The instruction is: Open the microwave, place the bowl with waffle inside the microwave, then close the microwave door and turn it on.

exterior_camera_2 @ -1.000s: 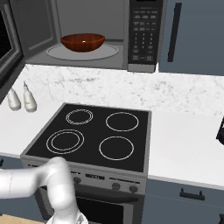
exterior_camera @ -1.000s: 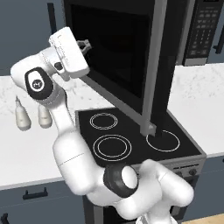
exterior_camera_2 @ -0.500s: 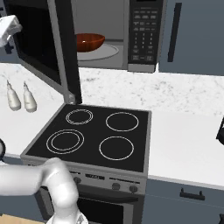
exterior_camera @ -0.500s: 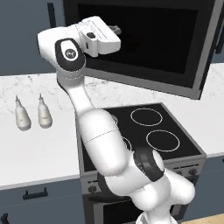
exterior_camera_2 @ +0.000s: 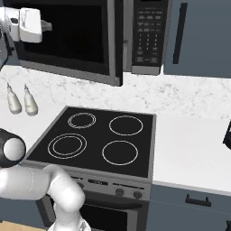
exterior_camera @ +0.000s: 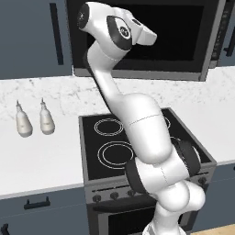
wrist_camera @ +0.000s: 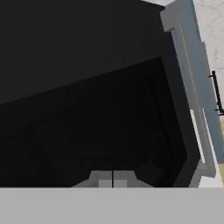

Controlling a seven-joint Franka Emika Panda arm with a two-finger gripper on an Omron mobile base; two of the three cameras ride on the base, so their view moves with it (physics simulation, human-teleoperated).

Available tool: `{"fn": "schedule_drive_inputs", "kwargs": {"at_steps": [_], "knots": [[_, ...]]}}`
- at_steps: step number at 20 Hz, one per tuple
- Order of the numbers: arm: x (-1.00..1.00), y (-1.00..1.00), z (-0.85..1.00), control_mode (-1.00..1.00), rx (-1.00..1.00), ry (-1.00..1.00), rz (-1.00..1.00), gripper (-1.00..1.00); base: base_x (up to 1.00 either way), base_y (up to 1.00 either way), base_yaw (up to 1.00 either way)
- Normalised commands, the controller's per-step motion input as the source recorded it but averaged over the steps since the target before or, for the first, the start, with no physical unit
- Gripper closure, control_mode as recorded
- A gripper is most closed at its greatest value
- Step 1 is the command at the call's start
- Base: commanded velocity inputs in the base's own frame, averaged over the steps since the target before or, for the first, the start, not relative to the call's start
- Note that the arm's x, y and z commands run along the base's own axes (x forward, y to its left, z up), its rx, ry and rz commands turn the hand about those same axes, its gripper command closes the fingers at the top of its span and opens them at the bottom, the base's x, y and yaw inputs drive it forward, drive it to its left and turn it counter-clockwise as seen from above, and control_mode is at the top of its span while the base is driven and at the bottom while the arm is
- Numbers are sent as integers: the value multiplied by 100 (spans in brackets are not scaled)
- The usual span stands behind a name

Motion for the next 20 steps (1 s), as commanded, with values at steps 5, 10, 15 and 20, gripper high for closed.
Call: {"fn": "schedule_drive_inputs", "kwargs": {"at_steps": [5,10,15,20], "knots": [[99,-46,-55,-100,11,0,59,100,0,0,0],[100,0,-97,-100,1,-4,60,100,0,0,0],[100,0,-93,-100,0,-13,57,100,0,0,0],[100,2,-100,-100,-2,-17,51,100,0,0,0]]}}
